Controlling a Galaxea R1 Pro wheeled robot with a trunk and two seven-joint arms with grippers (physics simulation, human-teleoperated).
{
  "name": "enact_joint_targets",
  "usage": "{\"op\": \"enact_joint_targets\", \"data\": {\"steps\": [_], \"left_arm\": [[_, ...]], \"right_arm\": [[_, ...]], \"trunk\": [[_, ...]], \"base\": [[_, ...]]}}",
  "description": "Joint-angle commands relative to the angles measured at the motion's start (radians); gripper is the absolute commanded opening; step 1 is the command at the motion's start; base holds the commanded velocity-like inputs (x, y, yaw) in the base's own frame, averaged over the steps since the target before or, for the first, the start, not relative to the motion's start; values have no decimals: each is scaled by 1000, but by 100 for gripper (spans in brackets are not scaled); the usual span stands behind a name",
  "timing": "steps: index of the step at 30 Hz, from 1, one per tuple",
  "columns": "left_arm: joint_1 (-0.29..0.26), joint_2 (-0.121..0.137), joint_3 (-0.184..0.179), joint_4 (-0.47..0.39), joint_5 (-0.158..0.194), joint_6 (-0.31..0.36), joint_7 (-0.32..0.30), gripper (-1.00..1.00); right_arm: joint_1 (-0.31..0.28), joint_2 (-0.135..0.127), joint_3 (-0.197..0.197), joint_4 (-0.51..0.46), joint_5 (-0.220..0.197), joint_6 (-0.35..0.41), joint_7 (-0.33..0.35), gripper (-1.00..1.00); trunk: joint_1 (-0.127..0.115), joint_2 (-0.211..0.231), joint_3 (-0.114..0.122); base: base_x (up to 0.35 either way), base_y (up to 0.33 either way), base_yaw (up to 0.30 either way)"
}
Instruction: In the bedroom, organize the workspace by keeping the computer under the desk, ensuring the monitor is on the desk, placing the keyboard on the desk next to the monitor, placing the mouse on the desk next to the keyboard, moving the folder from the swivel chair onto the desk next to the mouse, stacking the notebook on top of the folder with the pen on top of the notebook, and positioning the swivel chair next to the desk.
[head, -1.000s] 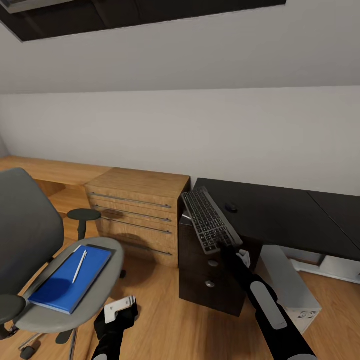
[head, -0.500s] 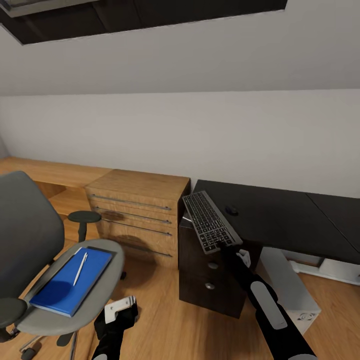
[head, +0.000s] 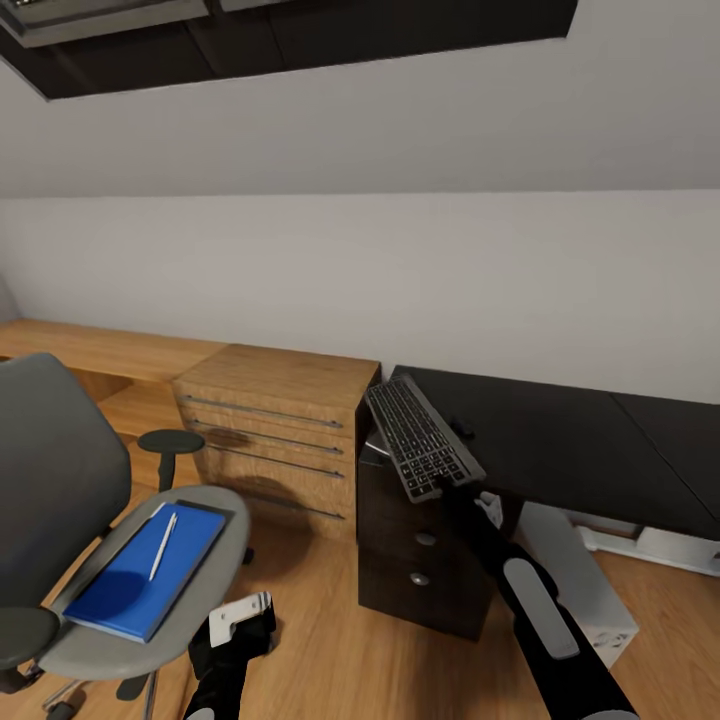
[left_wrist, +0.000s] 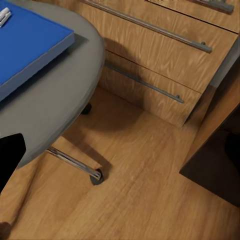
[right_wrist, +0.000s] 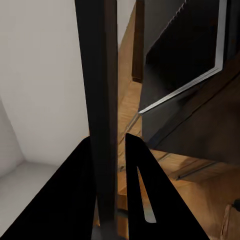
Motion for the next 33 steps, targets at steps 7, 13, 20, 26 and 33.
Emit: {"op": "enact_joint_targets", "data": {"steps": [7,13,20,26,33], "left_arm": [[0,0,-1,-2,6,4,5,100],[0,-1,-1,-2,6,4,7,100],[0,-1,-1,-1,5,6,7,100],[0,-2,-8,20,3,6,7,100],[0,-1,-30,25,3,7,8,100]], "right_arm": [[59,-2,-1,-114,-6,1,4,-100],[74,-4,-2,-134,-3,2,2,-100],[76,-9,-2,-136,-4,2,2,-100],[76,-10,-8,-135,-5,1,0,-100],[77,-10,-64,-132,-6,-1,-2,-100]], "trunk": [[-8,14,6],[-8,14,6],[-8,14,6],[-8,14,6],[-8,14,6]], "base": [[0,0,0],[0,0,-1],[0,0,-177],[0,0,-254],[0,0,-260]]}}
